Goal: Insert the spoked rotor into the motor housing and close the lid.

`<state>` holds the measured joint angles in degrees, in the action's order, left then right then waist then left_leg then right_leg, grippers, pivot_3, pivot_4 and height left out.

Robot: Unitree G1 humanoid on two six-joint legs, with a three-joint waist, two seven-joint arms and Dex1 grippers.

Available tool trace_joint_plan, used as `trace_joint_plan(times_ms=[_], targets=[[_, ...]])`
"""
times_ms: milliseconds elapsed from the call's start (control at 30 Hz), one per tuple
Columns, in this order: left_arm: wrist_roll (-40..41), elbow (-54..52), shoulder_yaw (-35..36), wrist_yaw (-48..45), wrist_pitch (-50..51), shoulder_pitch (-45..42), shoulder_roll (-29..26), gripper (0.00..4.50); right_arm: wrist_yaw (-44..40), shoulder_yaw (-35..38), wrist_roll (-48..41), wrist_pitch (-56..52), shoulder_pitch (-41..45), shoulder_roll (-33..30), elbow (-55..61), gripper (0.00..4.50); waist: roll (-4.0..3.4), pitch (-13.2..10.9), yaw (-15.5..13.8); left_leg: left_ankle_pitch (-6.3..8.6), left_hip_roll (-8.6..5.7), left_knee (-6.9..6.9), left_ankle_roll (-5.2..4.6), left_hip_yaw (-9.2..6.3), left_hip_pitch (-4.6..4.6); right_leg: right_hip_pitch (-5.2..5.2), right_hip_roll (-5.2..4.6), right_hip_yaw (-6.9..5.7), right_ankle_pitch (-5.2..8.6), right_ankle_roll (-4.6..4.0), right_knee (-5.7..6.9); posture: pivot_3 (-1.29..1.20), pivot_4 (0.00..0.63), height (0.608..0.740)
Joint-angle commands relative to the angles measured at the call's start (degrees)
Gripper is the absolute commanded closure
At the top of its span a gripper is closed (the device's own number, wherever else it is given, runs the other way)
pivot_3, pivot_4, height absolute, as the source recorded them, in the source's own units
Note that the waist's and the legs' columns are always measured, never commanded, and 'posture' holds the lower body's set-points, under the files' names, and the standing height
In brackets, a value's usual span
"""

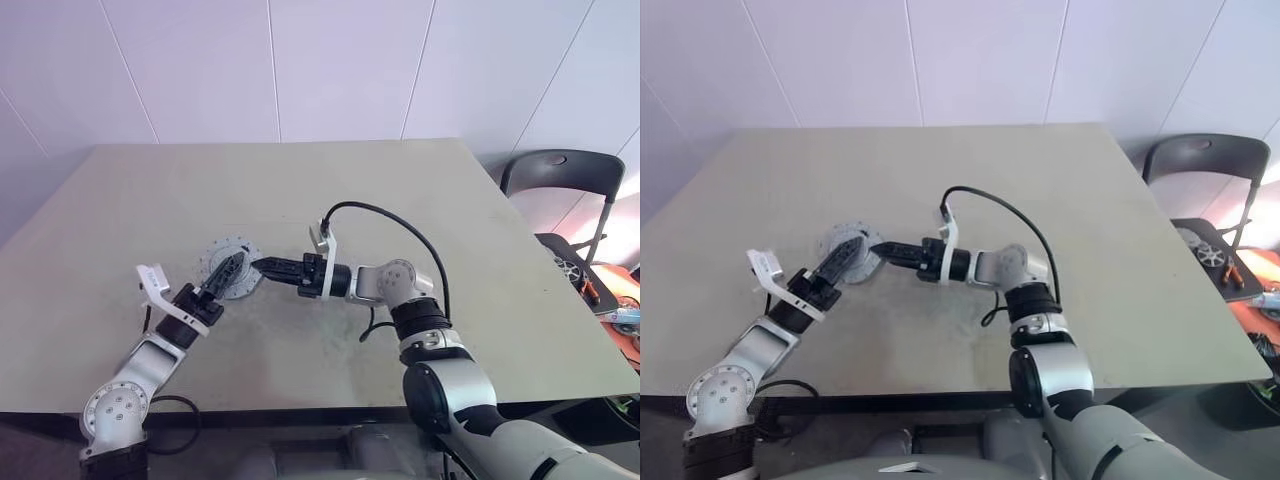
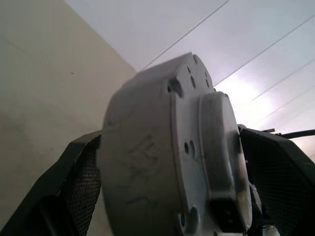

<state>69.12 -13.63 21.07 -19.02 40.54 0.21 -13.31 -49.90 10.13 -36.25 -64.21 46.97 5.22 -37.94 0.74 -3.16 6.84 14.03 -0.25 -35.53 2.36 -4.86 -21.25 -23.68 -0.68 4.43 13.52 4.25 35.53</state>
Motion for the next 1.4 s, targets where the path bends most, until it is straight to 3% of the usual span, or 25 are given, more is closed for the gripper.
trace_joint_plan(times_ms=[33,200,400,800,1400], targets=[[0.7,0.6,-0.4,-0.2,0.6,-0.4,0.0,0.03,-1.4,2.6,-4.9,0.6,1.8,1.8,4.0,3.12,0.00,0.0,0.0,0.00,0.00,-0.01,0.00,0.00,0.00,0.00,0.00,0.00,0.00,0.00,0.02,0.00,0.000,0.740],[2.1,1.1,0.5,-0.4,0.1,-0.5,0.9,1.53,-0.2,4.3,-5.6,1.2,2.5,2.0,2.7,3.12,0.00,0.0,0.0,0.00,0.00,-0.14,0.00,-0.01,-0.05,0.01,0.00,0.00,0.00,-0.01,0.03,0.00,0.000,0.740],[4.0,0.1,0.4,-1.0,-0.6,-0.6,1.4,2.10,3.8,9.2,-8.1,1.8,4.5,2.5,-1.3,3.12,0.00,0.0,0.0,0.00,-0.01,-0.23,0.00,-0.01,-0.05,0.05,0.00,0.01,0.00,-0.02,0.03,0.00,0.000,0.740],[5.2,-0.1,0.1,-1.2,-2.8,-1.1,2.7,2.18,9.8,12.1,-10.6,5.6,7.2,2.2,-7.9,3.12,0.00,0.0,0.1,0.00,-0.01,-0.37,0.00,-0.01,-0.08,0.09,0.02,0.02,-0.01,-0.03,0.04,0.00,0.000,0.740],[4.3,-0.3,1.3,1.7,-9.5,-2.4,5.9,2.20,12.2,11.8,-10.1,9.8,8.4,2.6,-11.5,3.12,0.00,0.0,0.1,0.00,-0.03,-0.45,0.00,-0.02,-0.09,0.15,0.02,0.04,-0.01,-0.02,0.03,0.00,0.000,0.740]])
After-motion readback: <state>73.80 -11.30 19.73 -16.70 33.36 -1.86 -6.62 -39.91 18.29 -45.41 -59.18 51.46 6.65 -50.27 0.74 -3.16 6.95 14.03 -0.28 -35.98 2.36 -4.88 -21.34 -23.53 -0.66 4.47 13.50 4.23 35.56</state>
